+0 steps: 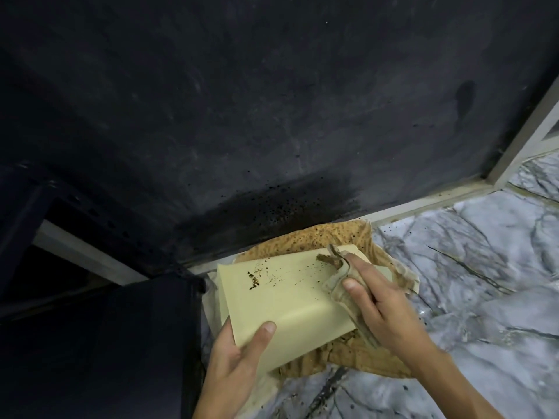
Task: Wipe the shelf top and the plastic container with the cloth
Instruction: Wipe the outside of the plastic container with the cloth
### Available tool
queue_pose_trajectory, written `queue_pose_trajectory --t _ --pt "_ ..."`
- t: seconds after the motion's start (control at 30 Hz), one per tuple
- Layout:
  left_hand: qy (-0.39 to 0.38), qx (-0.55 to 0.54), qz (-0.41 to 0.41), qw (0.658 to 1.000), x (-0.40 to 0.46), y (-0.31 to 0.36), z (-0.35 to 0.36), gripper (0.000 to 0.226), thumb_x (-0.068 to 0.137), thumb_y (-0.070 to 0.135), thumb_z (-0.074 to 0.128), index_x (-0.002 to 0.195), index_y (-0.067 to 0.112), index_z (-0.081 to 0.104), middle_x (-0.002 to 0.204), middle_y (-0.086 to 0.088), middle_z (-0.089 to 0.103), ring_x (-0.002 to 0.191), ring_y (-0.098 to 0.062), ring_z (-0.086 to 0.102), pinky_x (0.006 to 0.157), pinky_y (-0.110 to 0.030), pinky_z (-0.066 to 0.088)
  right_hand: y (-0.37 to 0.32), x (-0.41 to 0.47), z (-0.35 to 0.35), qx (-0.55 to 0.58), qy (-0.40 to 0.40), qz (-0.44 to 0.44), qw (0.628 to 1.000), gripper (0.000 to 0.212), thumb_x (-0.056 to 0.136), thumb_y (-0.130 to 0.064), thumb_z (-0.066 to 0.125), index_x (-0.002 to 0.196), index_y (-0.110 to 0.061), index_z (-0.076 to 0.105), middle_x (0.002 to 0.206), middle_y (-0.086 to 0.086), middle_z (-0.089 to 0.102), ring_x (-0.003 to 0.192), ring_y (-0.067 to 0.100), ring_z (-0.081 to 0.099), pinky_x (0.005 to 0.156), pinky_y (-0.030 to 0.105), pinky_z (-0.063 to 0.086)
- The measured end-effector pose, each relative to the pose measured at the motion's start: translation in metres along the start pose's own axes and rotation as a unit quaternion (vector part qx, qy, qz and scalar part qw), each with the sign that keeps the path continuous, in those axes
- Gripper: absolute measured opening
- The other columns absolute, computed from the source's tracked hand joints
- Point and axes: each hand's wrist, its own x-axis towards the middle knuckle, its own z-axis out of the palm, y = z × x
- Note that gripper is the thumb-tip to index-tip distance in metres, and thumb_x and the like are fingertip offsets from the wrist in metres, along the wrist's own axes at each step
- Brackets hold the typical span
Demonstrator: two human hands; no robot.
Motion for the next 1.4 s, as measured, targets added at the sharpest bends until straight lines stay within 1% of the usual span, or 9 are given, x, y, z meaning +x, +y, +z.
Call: queue_pose_trajectory --t 0.2,0.4,0.57,0.73,0.9,0.97,1.13,1.23,1.4 --pt "-0.003 0.043 -0.002 0.999 -0.008 -0.002 0.005 0.065 0.07 0.053 0.082 0.131 0.038 0.064 0.119 0.016 0.08 0.111 -0.001 0.073 0.081 -0.011 0.058 -0.028 0.017 0.012 0.001 -0.054 -0.04 0.998 0.046 0.103 -0.053 0.04 0.148 -0.048 0.03 0.154 -0.015 0.039 0.141 -0.003 0.029 0.114 0.024 0.027" --pt "-0.017 0.074 0.024 0.997 -0.006 0.0 0.008 0.066 0.079 0.04 0.078 0.141 0.029 0.06 0.13 0.016 0.075 0.123 -0.001 0.067 0.091 -0.015 0.055 -0.073 0.028 0.039 -0.024 -0.126 -0.061 0.99 0.05 0.106 -0.049 0.031 0.152 -0.03 0.034 0.156 -0.01 0.036 0.144 0.003 0.025 0.118 0.031 0.023" --pt "-0.041 0.062 0.034 0.997 -0.001 0.001 0.005 0.08 0.08 0.037 0.077 0.153 0.02 0.049 0.152 0.007 0.06 0.143 -0.007 0.05 0.122 -0.044 0.038 -0.085 0.032 0.087 -0.144 -0.172 -0.06 0.973 0.059 0.101 -0.059 0.013 0.154 -0.036 0.024 0.162 -0.011 0.022 0.15 0.01 0.003 0.119 0.038 -0.001" --pt "0.001 0.026 0.021 0.999 -0.005 -0.011 0.004 0.065 0.071 0.048 0.081 0.132 0.029 0.068 0.128 0.009 0.077 0.123 -0.01 0.068 0.101 -0.039 0.052 -0.015 0.035 0.064 -0.239 -0.125 0.046 0.962 0.069 0.09 -0.076 0.001 0.153 -0.049 0.01 0.163 -0.016 0.01 0.148 0.009 -0.006 0.118 0.039 -0.005" --pt "0.038 0.013 0.019 0.999 -0.001 -0.015 0.008 0.057 0.07 0.055 0.079 0.125 0.051 0.064 0.126 0.021 0.075 0.116 0.003 0.068 0.095 -0.03 0.05 0.031 0.039 0.034 -0.25 -0.045 0.184 0.95 0.069 0.094 -0.07 0.011 0.153 -0.039 0.026 0.163 -0.011 0.021 0.149 0.012 0.012 0.12 0.04 0.008" --pt "0.036 0.027 0.029 0.999 0.0 -0.014 0.005 0.055 0.073 0.057 0.078 0.124 0.061 0.06 0.128 0.025 0.072 0.116 0.007 0.066 0.094 -0.027 0.049 0.019 0.031 0.044 -0.27 -0.029 0.204 0.941 0.068 0.097 -0.063 0.007 0.156 -0.031 0.018 0.164 -0.007 0.014 0.15 0.015 0.004 0.12 0.04 0.001" --pt "-0.009 0.065 0.064 0.996 -0.003 -0.015 -0.003 0.068 0.087 0.047 0.073 0.149 0.047 0.047 0.147 0.019 0.062 0.137 -0.003 0.056 0.107 -0.036 0.049 -0.057 0.023 0.096 -0.246 -0.143 0.035 0.958 0.065 0.098 -0.056 -0.007 0.157 -0.026 -0.001 0.164 -0.007 -0.003 0.147 0.011 -0.019 0.119 0.043 -0.008" --pt "-0.017 0.087 0.082 0.993 -0.001 -0.013 -0.002 0.078 0.096 0.033 0.074 0.161 0.038 0.031 0.154 0.026 0.052 0.143 0.004 0.047 0.107 -0.014 0.047 -0.085 0.051 0.108 -0.199 -0.233 -0.067 0.949 0.061 0.102 -0.053 0.01 0.158 -0.027 0.013 0.165 -0.007 0.011 0.149 0.009 -0.007 0.119 0.042 -0.004" --pt "-0.018 0.051 0.048 0.997 0.003 -0.011 -0.003 0.061 0.089 0.029 0.075 0.146 0.034 0.056 0.136 0.014 0.071 0.126 -0.004 0.065 0.093 -0.016 0.055 -0.047 0.05 0.074 -0.229 -0.237 -0.105 0.938 0.059 0.095 -0.07 0.011 0.151 -0.053 0.007 0.163 -0.017 0.011 0.15 0.018 -0.006 0.117 0.049 -0.007"
